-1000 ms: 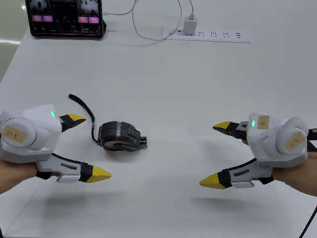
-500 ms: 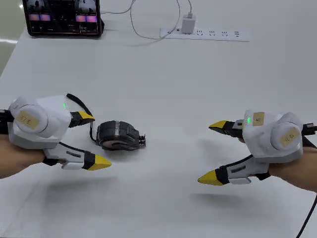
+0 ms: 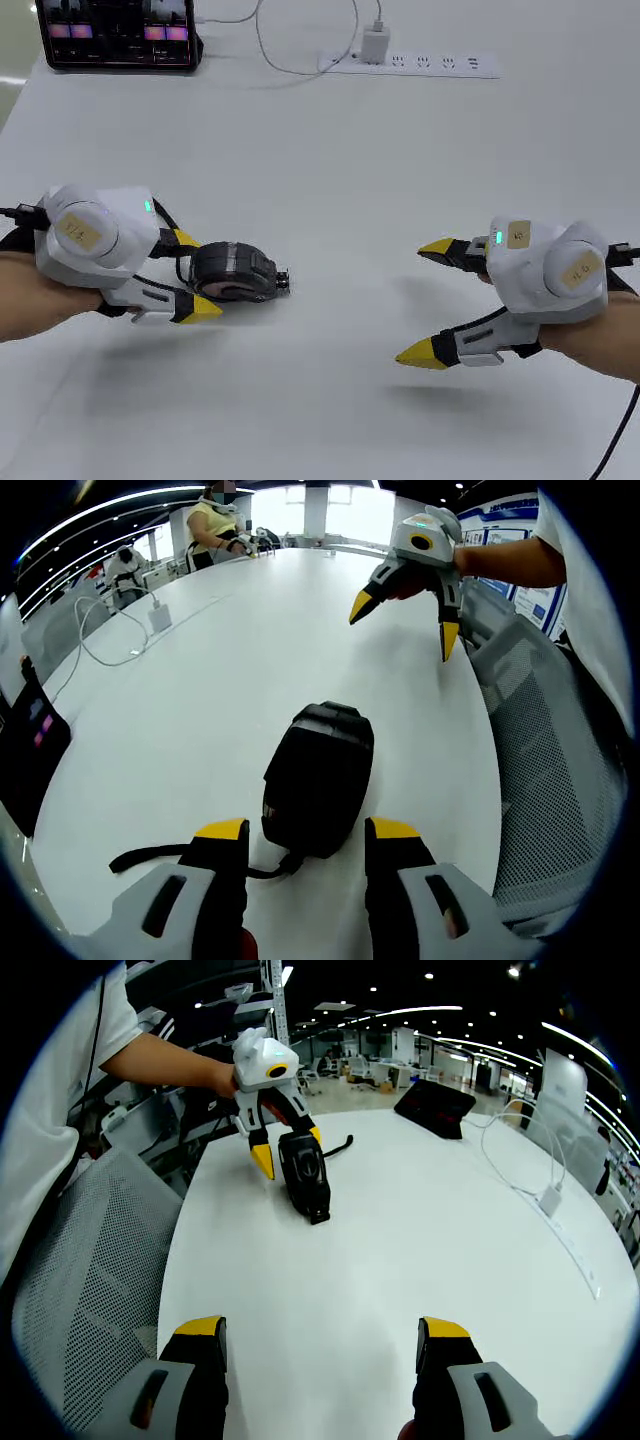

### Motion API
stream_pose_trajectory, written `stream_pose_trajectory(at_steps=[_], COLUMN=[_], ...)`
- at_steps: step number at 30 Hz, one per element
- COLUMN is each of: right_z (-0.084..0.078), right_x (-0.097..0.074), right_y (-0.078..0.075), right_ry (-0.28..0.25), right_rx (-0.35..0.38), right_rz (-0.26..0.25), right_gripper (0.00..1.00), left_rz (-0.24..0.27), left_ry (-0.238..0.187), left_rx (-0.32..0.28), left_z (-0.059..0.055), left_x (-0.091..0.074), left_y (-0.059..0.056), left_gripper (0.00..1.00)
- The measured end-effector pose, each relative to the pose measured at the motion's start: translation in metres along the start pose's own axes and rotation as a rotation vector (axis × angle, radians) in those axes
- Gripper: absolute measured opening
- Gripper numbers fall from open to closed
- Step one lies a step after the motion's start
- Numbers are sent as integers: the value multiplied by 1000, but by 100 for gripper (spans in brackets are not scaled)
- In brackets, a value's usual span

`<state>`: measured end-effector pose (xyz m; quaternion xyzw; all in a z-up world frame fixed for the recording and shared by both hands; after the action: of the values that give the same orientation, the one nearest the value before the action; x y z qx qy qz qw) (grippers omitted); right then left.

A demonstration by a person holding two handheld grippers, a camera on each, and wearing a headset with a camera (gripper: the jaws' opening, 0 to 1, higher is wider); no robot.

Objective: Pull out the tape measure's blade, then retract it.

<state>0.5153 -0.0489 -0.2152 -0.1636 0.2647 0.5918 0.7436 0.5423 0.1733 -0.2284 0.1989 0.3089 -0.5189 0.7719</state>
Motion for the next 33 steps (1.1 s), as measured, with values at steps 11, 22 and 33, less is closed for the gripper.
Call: stream_pose_trajectory(at_steps=[11, 22, 33], right_z=[0, 1, 4], right_x=[1, 3, 8], right_y=[-1, -1, -3], right_ry=[-6, -10, -30], right_rx=[1, 4, 12], right_rz=[-4, -1, 0], right_gripper=[76, 76, 72], left_rz=[-17, -36, -46], left_ry=[29, 53, 67], left_rx=[31, 62, 61], left_z=[-1, -1, -2], left_x=[6, 9, 8], left_y=[1, -1, -1], left_gripper=[33, 29, 28])
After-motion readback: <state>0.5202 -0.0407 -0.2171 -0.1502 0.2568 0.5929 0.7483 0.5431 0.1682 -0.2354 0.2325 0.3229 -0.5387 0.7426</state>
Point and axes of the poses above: the centre of the closed fingertips' face, and the gripper's own axes: x roughly forward along the fingers, y roughly to its left, z roughly out of its top, the point moved 2 cm from there along -x, roughly backward along the fingers, and after that the axes turned 9 degrees about -y, right-handed, at the moved point
